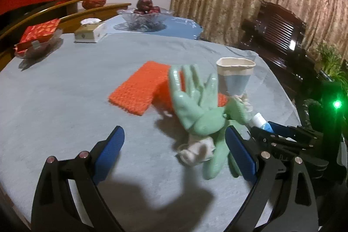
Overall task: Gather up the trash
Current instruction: 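Grasp the green rubber glove with the left tool, then lift the green glove with the left tool while the right tool grasps the blue tube, then carry the green glove and blue tube in both tools over the trash bin, then open both tools to drop the glove and tube into the bin, then move both open tools back to the table and grasp the second green glove with the left tool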
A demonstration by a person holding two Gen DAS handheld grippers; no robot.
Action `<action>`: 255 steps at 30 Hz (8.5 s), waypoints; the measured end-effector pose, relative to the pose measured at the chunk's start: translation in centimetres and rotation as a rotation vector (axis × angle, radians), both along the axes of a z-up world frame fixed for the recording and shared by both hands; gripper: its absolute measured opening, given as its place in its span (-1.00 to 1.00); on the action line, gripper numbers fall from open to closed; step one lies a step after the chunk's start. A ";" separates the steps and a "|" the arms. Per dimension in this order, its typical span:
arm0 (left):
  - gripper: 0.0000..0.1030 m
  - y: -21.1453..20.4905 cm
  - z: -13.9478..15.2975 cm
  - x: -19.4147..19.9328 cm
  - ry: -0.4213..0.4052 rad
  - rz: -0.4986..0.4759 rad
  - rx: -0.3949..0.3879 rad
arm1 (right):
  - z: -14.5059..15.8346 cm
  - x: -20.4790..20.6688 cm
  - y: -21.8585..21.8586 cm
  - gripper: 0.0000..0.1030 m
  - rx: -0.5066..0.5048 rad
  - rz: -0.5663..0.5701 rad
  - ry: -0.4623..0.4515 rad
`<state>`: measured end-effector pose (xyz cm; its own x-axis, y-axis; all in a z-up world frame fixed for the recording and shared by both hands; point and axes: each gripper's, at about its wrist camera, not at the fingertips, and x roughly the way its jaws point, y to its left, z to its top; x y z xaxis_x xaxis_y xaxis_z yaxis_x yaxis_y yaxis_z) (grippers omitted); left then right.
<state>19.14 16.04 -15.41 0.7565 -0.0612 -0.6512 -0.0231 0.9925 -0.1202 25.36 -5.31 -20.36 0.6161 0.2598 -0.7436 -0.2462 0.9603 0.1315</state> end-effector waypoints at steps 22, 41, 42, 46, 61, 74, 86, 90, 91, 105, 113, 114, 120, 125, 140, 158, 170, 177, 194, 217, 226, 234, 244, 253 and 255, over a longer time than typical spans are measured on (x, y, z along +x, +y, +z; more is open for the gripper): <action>-0.58 -0.7 -1.3 3.1 0.049 -0.085 -0.092 | 0.5 -0.8 -3.0 0.03 0.043 0.010 0.007; -0.68 -0.2 0.1 -1.8 0.068 -0.078 -0.126 | 0.9 -2.0 -4.0 0.04 0.038 -0.001 0.022; -0.69 -0.2 0.3 -1.9 0.061 -0.079 -0.123 | 0.9 -2.1 -4.2 0.04 0.042 -0.004 0.022; -0.69 0.0 0.5 -2.0 0.057 -0.072 -0.121 | 1.1 -2.3 -4.0 0.04 0.038 0.000 0.014; -0.01 0.4 1.0 -3.4 0.058 -0.046 -0.093 | 1.5 -2.9 -3.8 0.07 0.037 0.007 0.002; -0.24 -2.7 2.4 -4.4 -0.013 -0.101 -0.082 | 2.2 -3.7 -4.6 0.07 0.042 -0.004 -0.016; -0.22 -5.1 -1.2 -0.1 0.054 -0.135 -0.019 | 1.7 -3.1 -5.2 0.07 0.044 -0.009 -0.005; -0.25 -4.7 -2.2 1.2 0.075 -0.117 -0.006 | 1.2 -2.9 -5.2 0.07 0.044 -0.006 0.004; -0.25 -4.5 -2.3 1.2 0.074 -0.117 -0.007 | 1.1 -2.8 -5.2 0.07 0.044 -0.006 0.008; -0.85 -4.7 -0.5 -1.3 0.032 -0.125 -0.018 | -0.1 -3.1 -4.9 -0.04 0.031 0.017 0.056; -0.84 -5.1 -1.5 -1.4 0.068 -0.138 -0.014 | 0.3 -3.4 -4.2 -0.38 0.055 0.059 0.075; -0.84 -4.9 -1.6 -1.3 0.071 -0.135 -0.015 | 0.4 -3.5 -3.8 -0.40 0.055 0.073 0.073; -0.84 -4.0 -2.3 -1.1 0.095 -0.116 -0.015 | 1.1 -4.1 -2.5 -0.47 0.060 0.121 0.051; -0.81 -4.1 -2.4 -0.8 0.098 -0.129 -0.029 | 1.6 -3.9 -1.9 -0.47 0.074 0.134 0.029; -0.78 -4.3 -2.8 -0.5 0.104 -0.147 -0.040 | 0.8 -1.3 0.5 -0.77 0.038 0.151 0.048; -0.79 -7.5 -2.3 -1.7 0.098 -0.221 -0.019 | 1.2 -3.2 -2.7 -0.95 0.003 0.091 0.058; -0.72 -7.7 -4.0 1.0 0.124 -0.129 0.038 | 1.1 -3.0 -3.2 -0.95 0.020 0.072 0.059; -0.91 -6.2 -1.6 -0.4 0.074 -0.100 -0.024 | 3.1 -3.6 -4.3 -0.95 0.036 0.064 0.010; -0.96 -11.0 5.9 -3.2 -0.073 -0.233 -0.076 | 9.4 -6.8 -9.9 -0.95 0.072 -0.016 -0.126; -0.92 -32.0 5.3 0.1 -0.033 -0.611 -0.111 | 8.0 -10.8 -27.9 -0.95 -0.009 -0.369 -0.105; 0.19 -31.8 4.5 1.1 -0.007 -0.615 -0.155 | 6.7 -11.3 -29.2 -0.13 -0.023 -0.423 -0.076; 0.68 -25.8 6.2 -0.1 -0.092 -0.511 -0.109 | 8.4 -12.2 -27.2 0.76 0.018 -0.416 -0.164; 0.70 -13.6 7.4 -2.9 -0.127 -0.243 -0.039 | 10.8 -10.2 -18.5 0.88 0.074 -0.229 -0.241; 0.70 -4.5 6.9 -4.0 -0.111 -0.050 0.033 | 10.5 -7.8 -8.6 0.88 0.094 -0.045 -0.250; 0.70 -3.3 6.4 -3.9 -0.100 -0.027 0.037 | 10.0 -7.3 -6.8 0.88 0.086 -0.017 -0.250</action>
